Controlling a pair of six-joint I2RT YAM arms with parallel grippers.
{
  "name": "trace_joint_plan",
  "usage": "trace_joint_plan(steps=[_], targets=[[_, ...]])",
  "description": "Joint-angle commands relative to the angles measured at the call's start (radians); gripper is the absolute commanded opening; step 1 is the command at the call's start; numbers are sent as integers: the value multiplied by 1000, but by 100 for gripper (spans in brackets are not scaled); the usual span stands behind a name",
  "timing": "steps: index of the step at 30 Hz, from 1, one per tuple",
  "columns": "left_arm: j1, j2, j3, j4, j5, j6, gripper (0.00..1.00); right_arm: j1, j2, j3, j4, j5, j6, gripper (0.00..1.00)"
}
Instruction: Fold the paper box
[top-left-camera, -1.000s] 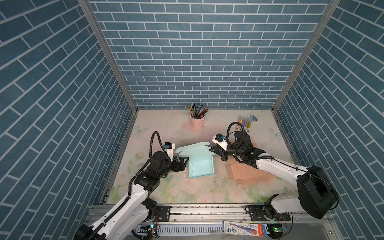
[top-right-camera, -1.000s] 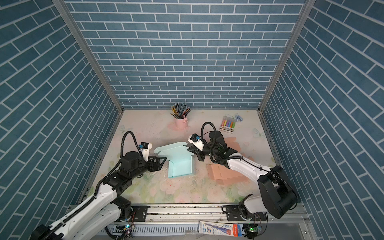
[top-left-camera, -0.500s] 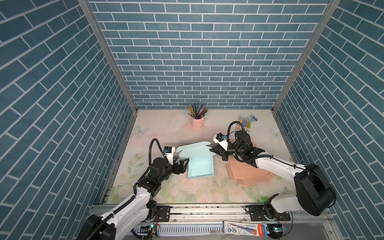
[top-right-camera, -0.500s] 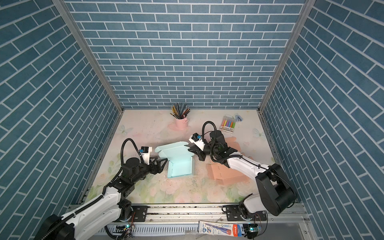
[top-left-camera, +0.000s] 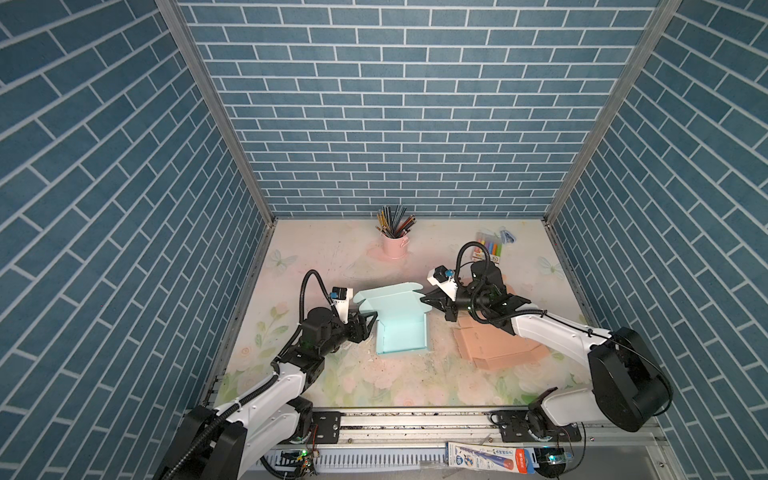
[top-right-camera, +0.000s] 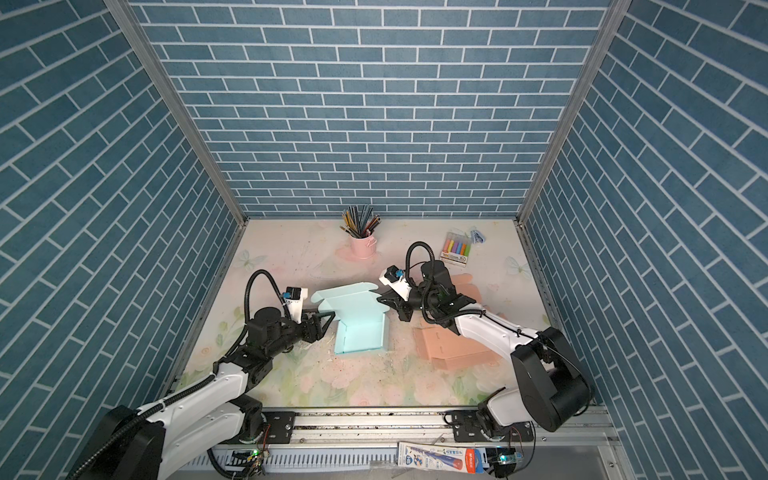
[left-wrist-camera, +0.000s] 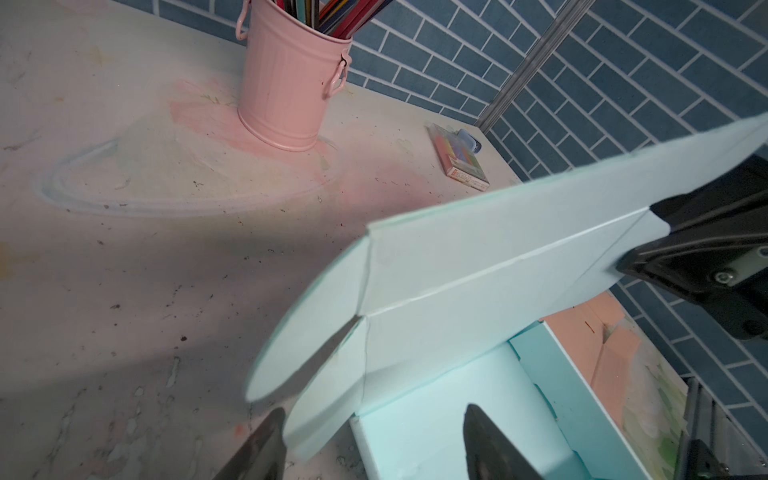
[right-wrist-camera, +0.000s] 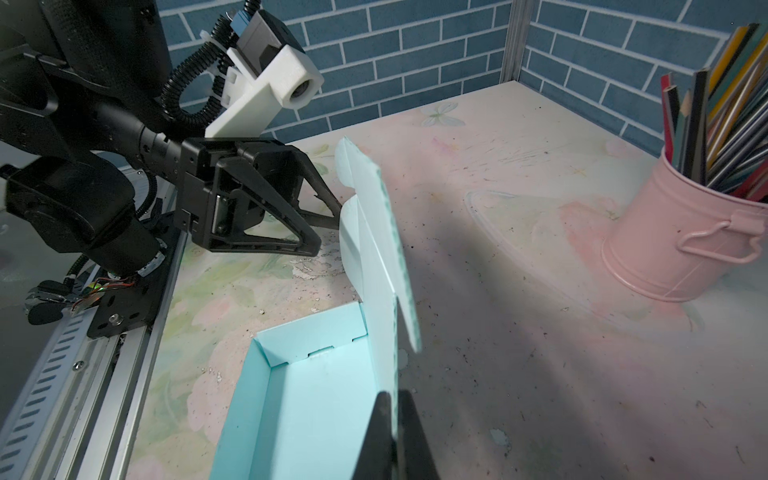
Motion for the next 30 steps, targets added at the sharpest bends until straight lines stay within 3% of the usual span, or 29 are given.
trace_joint_plan(steps=[1, 14, 30], targets=[[4, -2, 26, 13, 21, 13, 56, -4, 15, -4, -18, -28, 13, 0], [0, -41, 19, -19, 9, 7, 28, -4, 15, 3, -26, -17, 13, 2], [-14, -54, 28, -74, -26, 15, 12, -2, 6, 3, -28, 5, 22, 4]])
